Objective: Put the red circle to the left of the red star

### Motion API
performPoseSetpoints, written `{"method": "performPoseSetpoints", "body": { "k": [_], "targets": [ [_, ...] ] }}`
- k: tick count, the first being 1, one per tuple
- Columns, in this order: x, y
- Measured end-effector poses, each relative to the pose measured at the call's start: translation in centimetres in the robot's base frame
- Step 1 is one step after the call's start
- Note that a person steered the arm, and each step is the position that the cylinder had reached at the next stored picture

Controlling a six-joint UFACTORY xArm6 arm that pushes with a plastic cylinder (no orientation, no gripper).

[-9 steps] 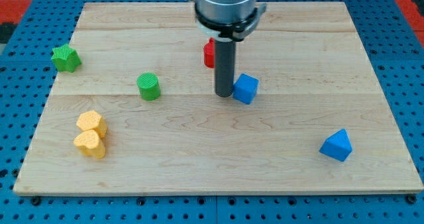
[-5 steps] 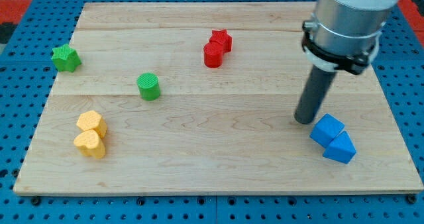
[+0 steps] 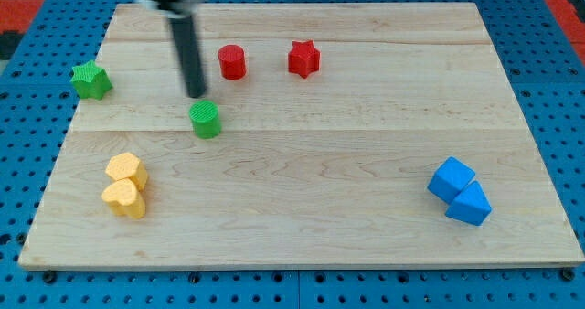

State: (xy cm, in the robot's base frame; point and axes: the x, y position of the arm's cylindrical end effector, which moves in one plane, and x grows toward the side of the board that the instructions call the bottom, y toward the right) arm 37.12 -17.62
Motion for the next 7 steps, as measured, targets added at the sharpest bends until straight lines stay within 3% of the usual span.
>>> {"method": "performPoseSetpoints", "body": {
  "k": [1,2,5,6,7],
  "targets": [
    [-4.2,-2.0],
    [-4.0,5.8],
    [-4.0,14.2],
    [-4.2,8.7],
    [0.9,5.5]
  ]
}}
